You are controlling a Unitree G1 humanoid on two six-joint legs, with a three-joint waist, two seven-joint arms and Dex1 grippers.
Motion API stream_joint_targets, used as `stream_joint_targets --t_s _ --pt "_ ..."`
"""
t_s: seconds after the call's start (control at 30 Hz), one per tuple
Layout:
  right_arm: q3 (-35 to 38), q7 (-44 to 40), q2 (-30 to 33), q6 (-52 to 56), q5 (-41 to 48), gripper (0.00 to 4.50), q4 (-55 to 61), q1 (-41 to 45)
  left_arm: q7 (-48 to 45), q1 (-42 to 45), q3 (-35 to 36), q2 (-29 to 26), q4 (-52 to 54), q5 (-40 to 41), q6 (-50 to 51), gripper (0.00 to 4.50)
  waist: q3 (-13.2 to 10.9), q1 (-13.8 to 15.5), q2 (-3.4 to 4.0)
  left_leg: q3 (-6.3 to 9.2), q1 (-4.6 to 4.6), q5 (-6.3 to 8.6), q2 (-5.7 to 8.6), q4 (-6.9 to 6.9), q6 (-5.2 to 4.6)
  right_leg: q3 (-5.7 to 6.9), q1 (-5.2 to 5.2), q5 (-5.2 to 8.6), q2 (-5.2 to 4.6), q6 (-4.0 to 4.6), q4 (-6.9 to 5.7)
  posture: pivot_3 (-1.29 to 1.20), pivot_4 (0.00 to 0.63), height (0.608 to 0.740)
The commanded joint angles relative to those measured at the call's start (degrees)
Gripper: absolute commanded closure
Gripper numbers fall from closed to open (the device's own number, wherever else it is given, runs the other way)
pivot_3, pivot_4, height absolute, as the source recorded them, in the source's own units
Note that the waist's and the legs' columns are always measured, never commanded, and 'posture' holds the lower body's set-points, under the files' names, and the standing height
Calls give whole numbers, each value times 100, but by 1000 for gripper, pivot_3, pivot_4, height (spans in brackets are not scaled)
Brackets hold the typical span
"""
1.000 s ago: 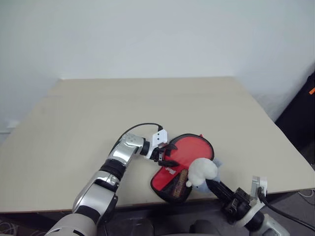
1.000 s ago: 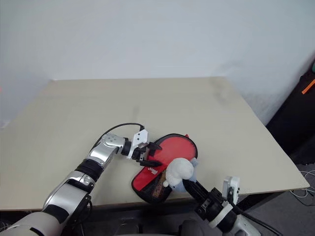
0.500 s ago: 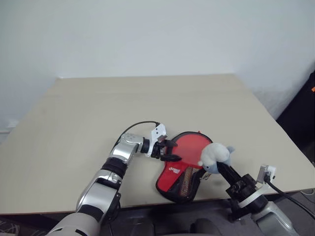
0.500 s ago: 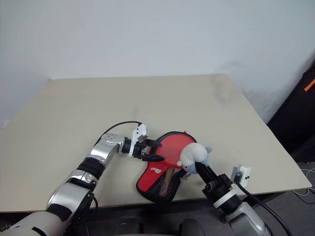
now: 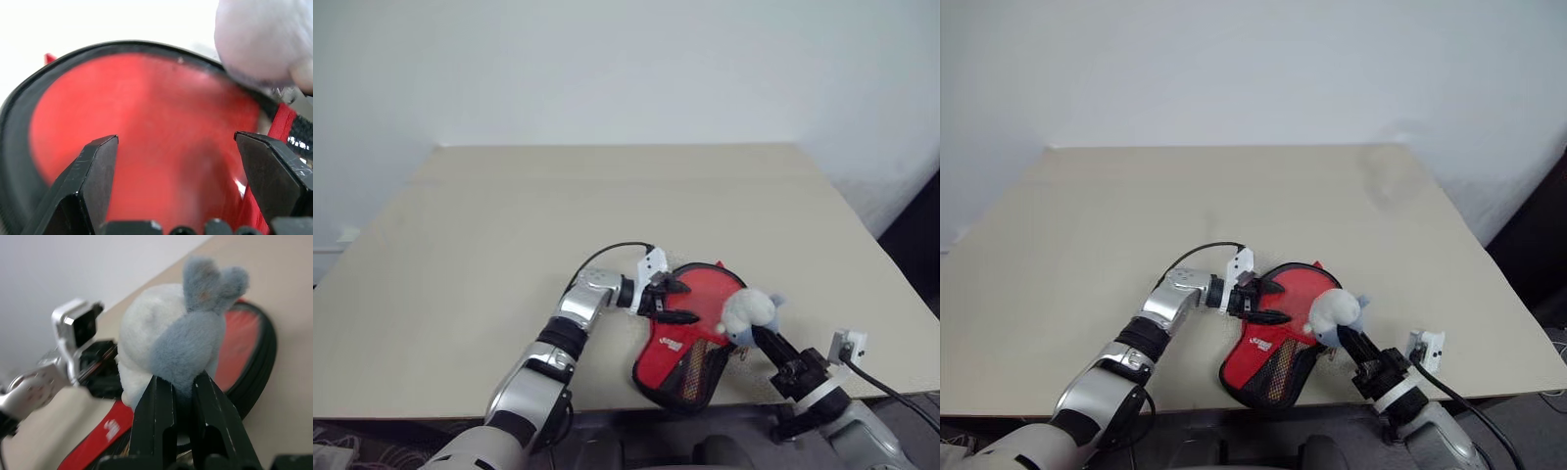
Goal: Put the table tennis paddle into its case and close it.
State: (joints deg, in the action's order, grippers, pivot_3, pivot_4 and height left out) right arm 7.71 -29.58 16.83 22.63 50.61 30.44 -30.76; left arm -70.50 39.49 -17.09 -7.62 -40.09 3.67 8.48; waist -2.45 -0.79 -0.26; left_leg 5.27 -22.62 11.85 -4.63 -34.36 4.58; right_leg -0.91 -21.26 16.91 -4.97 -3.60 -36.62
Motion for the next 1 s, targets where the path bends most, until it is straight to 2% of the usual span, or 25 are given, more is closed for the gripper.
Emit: stream_joint_targets --t_s 0.03,0.17,0.53,0.7,0.87,1.0 --pt "43 -313 29 -116 181 4494 485 -339 108 -5 -483 184 -278 -441 -109 448 0 47 -1 -2 0 0 2 -1 -1 -3 -1 -4 0 -7 0 0 0 740" --pt "-79 -561 23 -157 116 4494 720 -861 139 39 -652 230 -461 -685 -294 448 -4 124 -7 1 -1 1 8 -19 -1 -9 4 4 0 2 0 0 0 740" --pt "-625 -966 208 -187 -58 4494 1249 -2015 247 100 -842 223 -795 -1015 -397 448 -3 106 -14 6 1 23 11 -50 15 -16 27 -1 0 -8 -1 0 0 740" --pt "-941 -652 401 157 118 4494 1553 -2023 280 148 -806 253 -855 -991 -350 448 -1 103 -20 6 1 22 11 -57 9 -17 29 -1 0 -8 -2 0 0 740" --pt "-1453 -617 674 288 -131 4494 1770 -2210 316 141 -767 225 -868 -979 -321 448 0 104 -23 8 2 21 11 -59 7 -16 33 -1 1 -8 -3 0 0 740" --pt "-1367 -426 707 188 -69 4494 1825 -2032 332 117 -740 204 -838 -955 -253 448 8 99 -39 8 4 21 11 -63 4 -16 35 -1 1 -8 -3 0 0 740"
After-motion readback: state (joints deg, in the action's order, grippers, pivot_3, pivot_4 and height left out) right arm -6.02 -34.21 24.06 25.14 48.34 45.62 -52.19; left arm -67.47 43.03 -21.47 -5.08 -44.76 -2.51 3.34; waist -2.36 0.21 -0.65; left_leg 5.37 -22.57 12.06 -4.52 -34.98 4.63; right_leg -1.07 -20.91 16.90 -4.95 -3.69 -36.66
